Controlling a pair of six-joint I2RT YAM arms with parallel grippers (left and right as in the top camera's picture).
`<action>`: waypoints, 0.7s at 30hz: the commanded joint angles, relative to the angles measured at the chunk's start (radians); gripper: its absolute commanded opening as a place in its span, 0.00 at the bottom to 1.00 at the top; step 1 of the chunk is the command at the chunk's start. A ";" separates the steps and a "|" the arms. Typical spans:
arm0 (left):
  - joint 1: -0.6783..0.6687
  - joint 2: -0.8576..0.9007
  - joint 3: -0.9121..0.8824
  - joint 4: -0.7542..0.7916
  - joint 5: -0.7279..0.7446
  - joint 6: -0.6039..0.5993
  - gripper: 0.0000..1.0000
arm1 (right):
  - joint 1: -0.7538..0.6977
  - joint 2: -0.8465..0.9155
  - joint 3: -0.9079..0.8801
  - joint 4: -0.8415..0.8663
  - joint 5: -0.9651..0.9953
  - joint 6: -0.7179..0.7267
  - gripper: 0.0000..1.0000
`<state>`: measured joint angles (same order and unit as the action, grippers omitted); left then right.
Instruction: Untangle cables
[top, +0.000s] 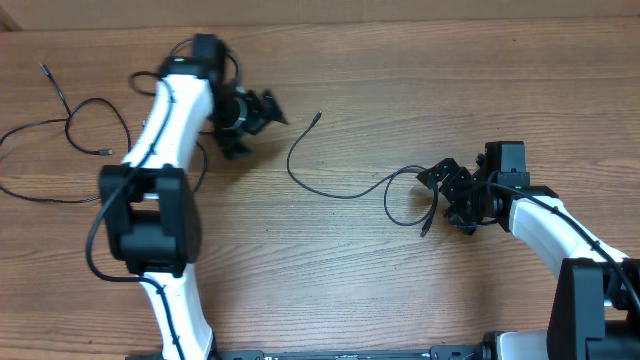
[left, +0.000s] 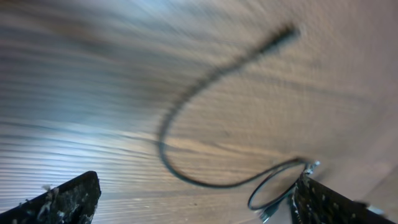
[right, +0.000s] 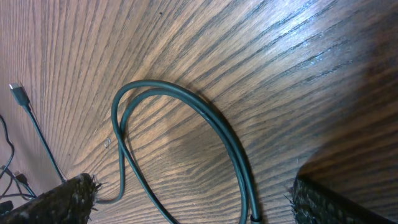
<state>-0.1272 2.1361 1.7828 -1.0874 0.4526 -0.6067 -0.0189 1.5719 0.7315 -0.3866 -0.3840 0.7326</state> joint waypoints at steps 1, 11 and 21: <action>-0.090 -0.010 0.000 0.004 -0.050 0.008 1.00 | 0.000 0.007 -0.013 -0.010 0.043 0.000 1.00; -0.348 -0.010 0.000 0.012 -0.221 0.009 0.99 | 0.000 0.007 -0.013 -0.010 0.043 0.000 1.00; -0.460 -0.010 0.000 0.022 -0.304 0.009 0.75 | 0.000 0.007 -0.013 -0.010 0.043 0.000 1.00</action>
<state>-0.5755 2.1361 1.7828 -1.0691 0.1905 -0.6075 -0.0189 1.5719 0.7315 -0.3859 -0.3840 0.7334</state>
